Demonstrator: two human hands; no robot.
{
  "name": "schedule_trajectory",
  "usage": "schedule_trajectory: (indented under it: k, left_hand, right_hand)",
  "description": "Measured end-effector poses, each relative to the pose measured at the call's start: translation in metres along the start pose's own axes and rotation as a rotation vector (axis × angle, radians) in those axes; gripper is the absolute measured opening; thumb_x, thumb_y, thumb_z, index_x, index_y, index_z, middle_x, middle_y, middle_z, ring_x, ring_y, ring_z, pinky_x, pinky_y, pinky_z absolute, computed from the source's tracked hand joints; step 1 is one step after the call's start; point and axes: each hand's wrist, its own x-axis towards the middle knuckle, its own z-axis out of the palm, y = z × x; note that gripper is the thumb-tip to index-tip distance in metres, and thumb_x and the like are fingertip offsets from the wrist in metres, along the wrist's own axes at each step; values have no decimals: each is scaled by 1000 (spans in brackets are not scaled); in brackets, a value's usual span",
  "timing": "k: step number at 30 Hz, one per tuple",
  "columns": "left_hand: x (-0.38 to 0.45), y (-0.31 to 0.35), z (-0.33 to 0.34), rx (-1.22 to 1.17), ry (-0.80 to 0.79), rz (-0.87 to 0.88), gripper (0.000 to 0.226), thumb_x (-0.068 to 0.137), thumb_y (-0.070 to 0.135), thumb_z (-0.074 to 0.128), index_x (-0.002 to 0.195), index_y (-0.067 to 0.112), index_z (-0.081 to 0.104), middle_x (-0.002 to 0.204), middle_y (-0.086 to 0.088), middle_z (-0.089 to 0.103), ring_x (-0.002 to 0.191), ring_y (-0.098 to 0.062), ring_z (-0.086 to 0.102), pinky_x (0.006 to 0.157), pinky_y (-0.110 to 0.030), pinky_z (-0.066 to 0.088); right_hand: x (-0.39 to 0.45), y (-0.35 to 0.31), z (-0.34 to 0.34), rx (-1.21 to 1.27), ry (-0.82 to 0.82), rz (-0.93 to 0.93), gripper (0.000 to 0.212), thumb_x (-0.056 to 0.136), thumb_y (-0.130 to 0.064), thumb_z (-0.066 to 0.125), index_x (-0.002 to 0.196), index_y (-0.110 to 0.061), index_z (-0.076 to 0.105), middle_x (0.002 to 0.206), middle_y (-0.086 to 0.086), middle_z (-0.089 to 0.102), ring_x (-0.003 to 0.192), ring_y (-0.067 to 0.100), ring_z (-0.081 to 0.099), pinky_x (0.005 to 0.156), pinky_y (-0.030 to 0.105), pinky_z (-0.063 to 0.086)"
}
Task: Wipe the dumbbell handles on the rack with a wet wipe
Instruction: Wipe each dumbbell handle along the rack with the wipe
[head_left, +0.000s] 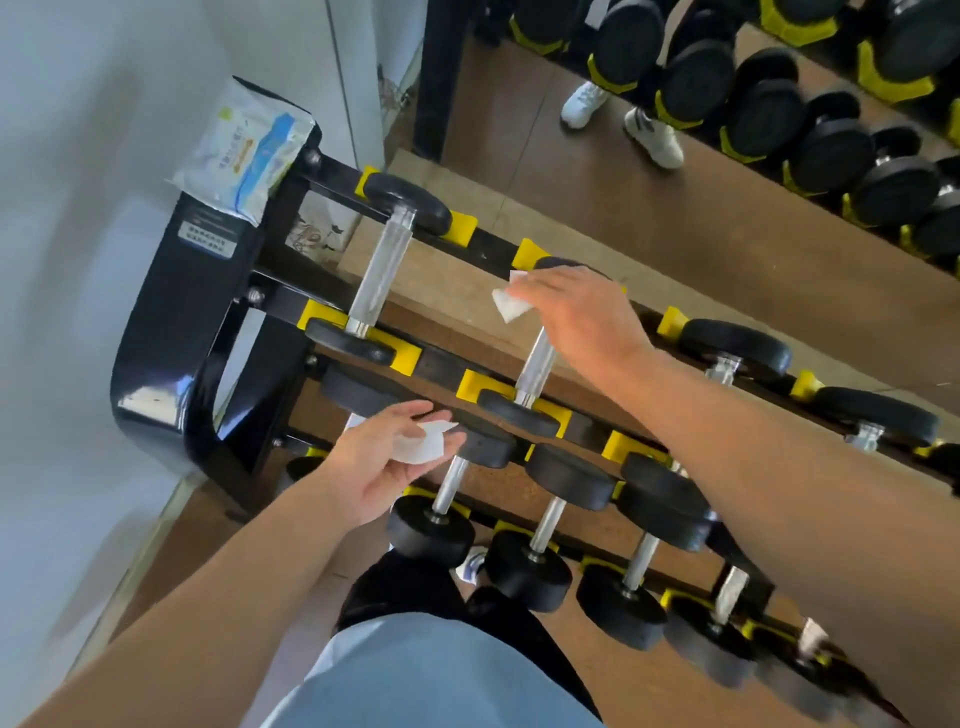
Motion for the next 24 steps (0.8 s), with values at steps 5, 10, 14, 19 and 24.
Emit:
schedule_trajectory:
  k: [5, 10, 14, 19, 24]
  left_hand:
    - [-3, -14, -2, 738, 320, 141, 49, 90, -13, 27, 94, 8, 71, 104, -5, 64, 68, -27, 75, 63, -34, 60]
    - [18, -32, 15, 591, 418, 322, 32, 89, 0, 43, 74, 15, 67, 79, -10, 67, 68, -18, 62, 64, -28, 49]
    - [47, -47, 64, 504, 491, 428, 20, 93, 27, 51, 96, 17, 69, 82, 0, 61, 76, -16, 55, 69, -32, 42]
    - [77, -55, 110, 363, 736, 539, 33, 101, 32, 38, 100, 18, 67, 94, 3, 56, 84, -18, 56, 79, -36, 42]
    - [97, -64, 121, 206, 906, 598, 48, 91, 43, 18, 78, 25, 61, 90, -2, 62, 87, -30, 57, 89, -51, 47]
  right_hand:
    - [2, 21, 19, -254, -307, -190, 39, 81, 1, 61, 118, -7, 69, 124, 15, 68, 119, 32, 62, 106, 46, 45]
    - [-50, 2, 45, -65, -234, -107, 38, 83, -7, 54, 117, -6, 72, 122, 14, 69, 121, 28, 62, 111, 38, 38]
    - [-74, -39, 41, 467, -257, 430, 21, 103, -29, 52, 102, -19, 70, 93, -2, 70, 84, 12, 64, 70, 24, 45]
    - [-45, -32, 1, 679, 238, 779, 30, 104, -33, 48, 79, -18, 57, 63, -8, 52, 60, 2, 51, 49, 17, 32]
    - [-2, 20, 8, 72, 94, -134, 30, 87, -2, 55, 112, -8, 71, 110, 5, 72, 108, 24, 65, 104, 30, 46]
